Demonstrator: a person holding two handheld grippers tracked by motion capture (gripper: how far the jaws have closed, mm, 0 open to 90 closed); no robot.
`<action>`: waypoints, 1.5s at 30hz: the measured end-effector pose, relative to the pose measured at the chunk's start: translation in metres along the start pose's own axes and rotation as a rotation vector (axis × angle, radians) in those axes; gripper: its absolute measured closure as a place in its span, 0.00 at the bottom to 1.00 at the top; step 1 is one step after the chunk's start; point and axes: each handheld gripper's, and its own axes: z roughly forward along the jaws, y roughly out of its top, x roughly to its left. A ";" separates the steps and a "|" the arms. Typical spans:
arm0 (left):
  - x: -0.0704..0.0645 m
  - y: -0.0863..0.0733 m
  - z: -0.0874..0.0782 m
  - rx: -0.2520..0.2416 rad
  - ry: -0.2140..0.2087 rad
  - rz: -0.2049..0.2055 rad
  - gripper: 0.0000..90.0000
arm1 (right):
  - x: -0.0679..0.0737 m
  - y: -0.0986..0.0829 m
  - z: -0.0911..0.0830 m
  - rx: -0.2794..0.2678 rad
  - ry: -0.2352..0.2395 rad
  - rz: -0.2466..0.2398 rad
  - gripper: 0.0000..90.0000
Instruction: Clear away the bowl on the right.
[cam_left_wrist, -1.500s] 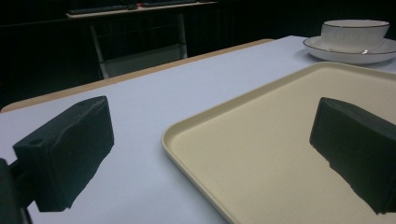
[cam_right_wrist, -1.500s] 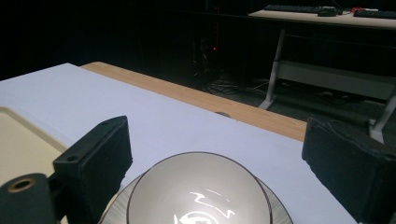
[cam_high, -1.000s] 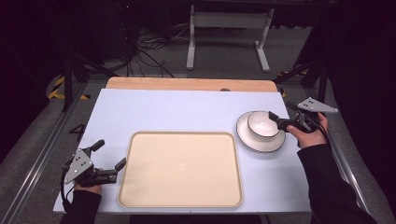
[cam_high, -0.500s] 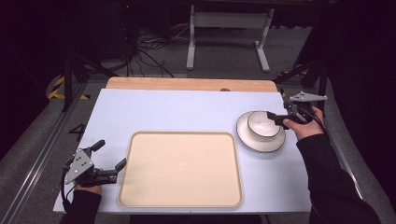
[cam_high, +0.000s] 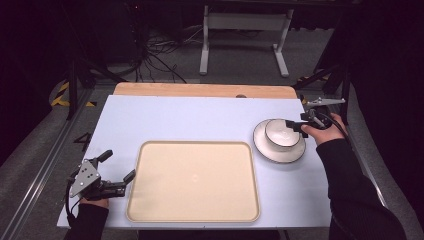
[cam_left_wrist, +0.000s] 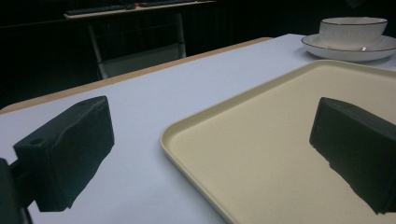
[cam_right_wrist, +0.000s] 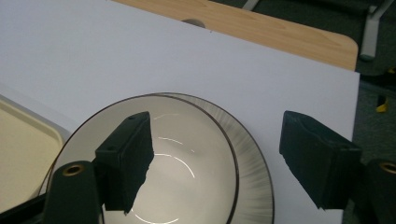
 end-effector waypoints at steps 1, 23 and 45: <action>0.000 0.000 0.000 0.000 -0.002 0.003 0.00 | 0.000 0.000 0.000 0.000 0.000 0.000 0.33; 0.000 0.000 0.000 0.002 0.005 -0.001 0.00 | -0.007 -0.011 0.022 0.267 -0.046 0.067 0.60; 0.000 0.000 0.000 0.003 0.005 -0.001 0.00 | -0.005 -0.009 0.037 0.373 -0.020 0.194 0.90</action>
